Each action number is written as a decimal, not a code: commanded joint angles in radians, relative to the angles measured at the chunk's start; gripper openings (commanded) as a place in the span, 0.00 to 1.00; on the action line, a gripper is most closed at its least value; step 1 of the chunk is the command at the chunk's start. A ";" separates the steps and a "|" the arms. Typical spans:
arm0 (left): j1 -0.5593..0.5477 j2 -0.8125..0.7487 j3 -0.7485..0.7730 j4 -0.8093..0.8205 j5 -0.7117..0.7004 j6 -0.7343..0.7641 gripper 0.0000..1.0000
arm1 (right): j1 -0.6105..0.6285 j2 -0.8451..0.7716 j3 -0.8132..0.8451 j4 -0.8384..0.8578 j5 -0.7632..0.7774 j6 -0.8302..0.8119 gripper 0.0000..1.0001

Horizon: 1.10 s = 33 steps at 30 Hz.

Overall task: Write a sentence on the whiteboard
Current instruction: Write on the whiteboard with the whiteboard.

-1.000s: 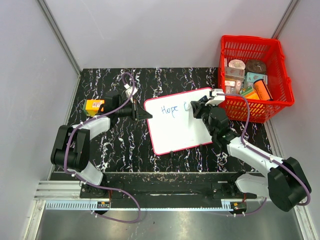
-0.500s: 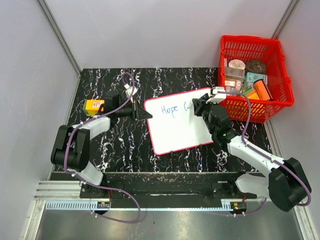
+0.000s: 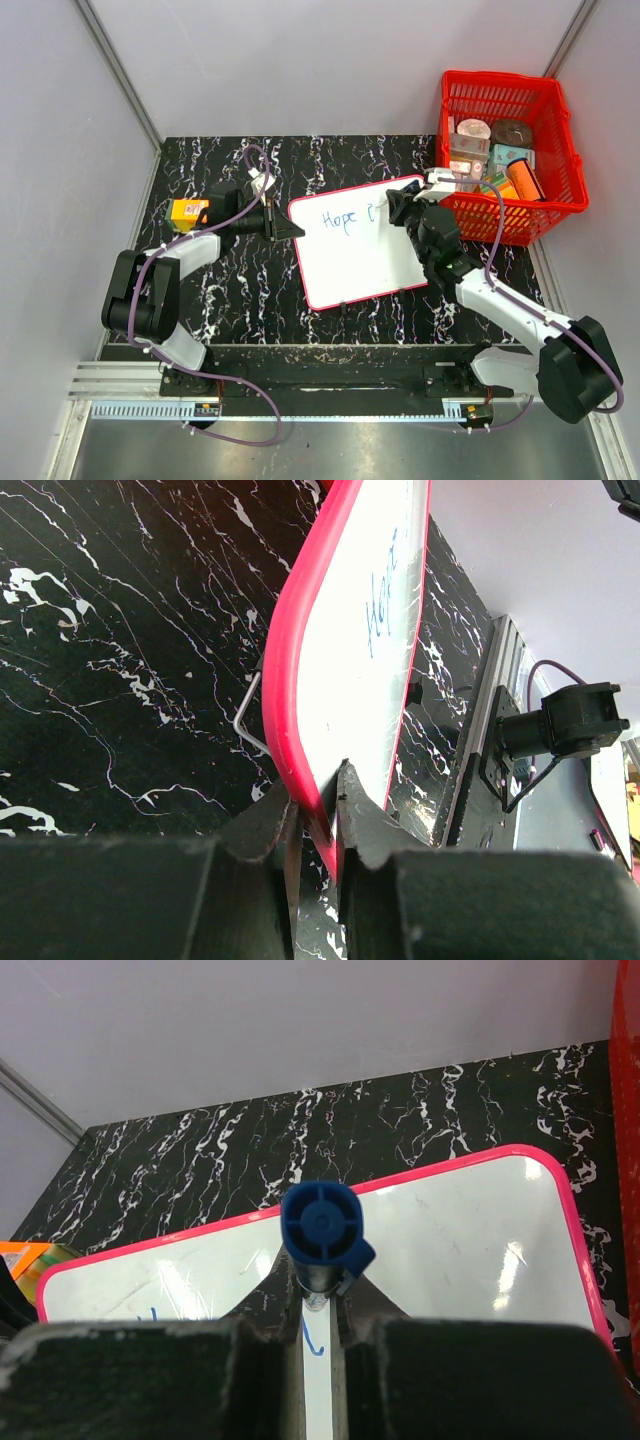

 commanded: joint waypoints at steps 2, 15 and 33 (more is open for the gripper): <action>0.002 0.025 -0.011 0.014 -0.128 0.156 0.00 | -0.003 0.016 0.040 0.008 0.038 -0.016 0.00; 0.000 0.024 -0.013 0.014 -0.128 0.154 0.00 | -0.003 0.038 0.012 0.000 0.051 -0.005 0.00; 0.000 0.029 -0.010 0.013 -0.130 0.154 0.00 | -0.003 -0.008 -0.072 -0.034 0.032 0.044 0.00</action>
